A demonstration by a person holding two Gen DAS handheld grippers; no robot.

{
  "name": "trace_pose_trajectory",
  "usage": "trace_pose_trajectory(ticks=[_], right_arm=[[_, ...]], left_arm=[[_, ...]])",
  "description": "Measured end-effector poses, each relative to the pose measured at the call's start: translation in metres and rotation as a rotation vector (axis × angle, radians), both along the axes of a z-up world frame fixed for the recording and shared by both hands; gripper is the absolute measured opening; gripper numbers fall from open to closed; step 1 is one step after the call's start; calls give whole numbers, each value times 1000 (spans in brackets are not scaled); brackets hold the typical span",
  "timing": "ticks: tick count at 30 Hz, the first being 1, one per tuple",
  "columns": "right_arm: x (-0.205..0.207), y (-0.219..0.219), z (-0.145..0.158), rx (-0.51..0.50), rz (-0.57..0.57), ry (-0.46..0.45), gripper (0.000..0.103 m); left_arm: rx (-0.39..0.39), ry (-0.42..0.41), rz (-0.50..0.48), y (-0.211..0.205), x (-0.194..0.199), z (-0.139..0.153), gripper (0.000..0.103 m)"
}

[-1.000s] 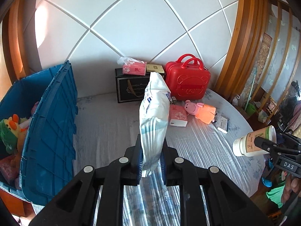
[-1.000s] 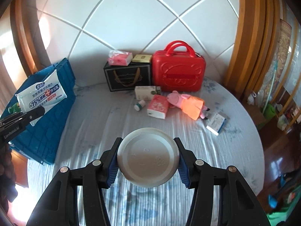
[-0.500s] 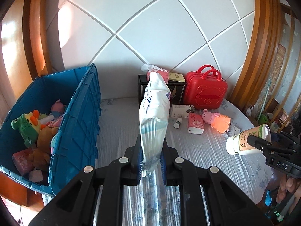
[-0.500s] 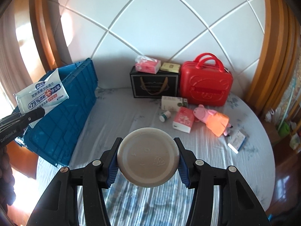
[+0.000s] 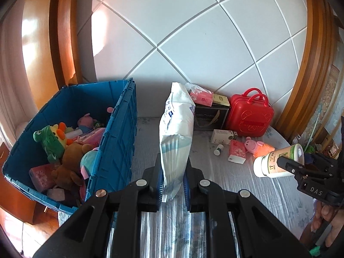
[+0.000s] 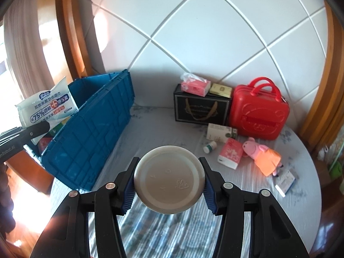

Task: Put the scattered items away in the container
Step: 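Carry the wet-wipes pack and white-capped bottle with both tools over the blue bin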

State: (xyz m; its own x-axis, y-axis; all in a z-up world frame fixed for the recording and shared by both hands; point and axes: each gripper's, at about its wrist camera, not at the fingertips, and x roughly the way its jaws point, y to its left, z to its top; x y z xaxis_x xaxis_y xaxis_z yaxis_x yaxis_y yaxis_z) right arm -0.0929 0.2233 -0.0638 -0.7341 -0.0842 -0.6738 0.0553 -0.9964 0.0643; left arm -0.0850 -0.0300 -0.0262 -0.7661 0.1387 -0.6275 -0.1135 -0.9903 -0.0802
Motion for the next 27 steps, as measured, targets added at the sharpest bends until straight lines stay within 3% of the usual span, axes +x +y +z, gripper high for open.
trace_pose_trajectory(ticks=[17,27], right_arm=[[-32,-115,31,23,18,36,52],[-55,-206,56,28,73,76,52]], left_arm=[[21,22,0,-127,-25,2,15],[34,27,13,-202,-39,1,15]])
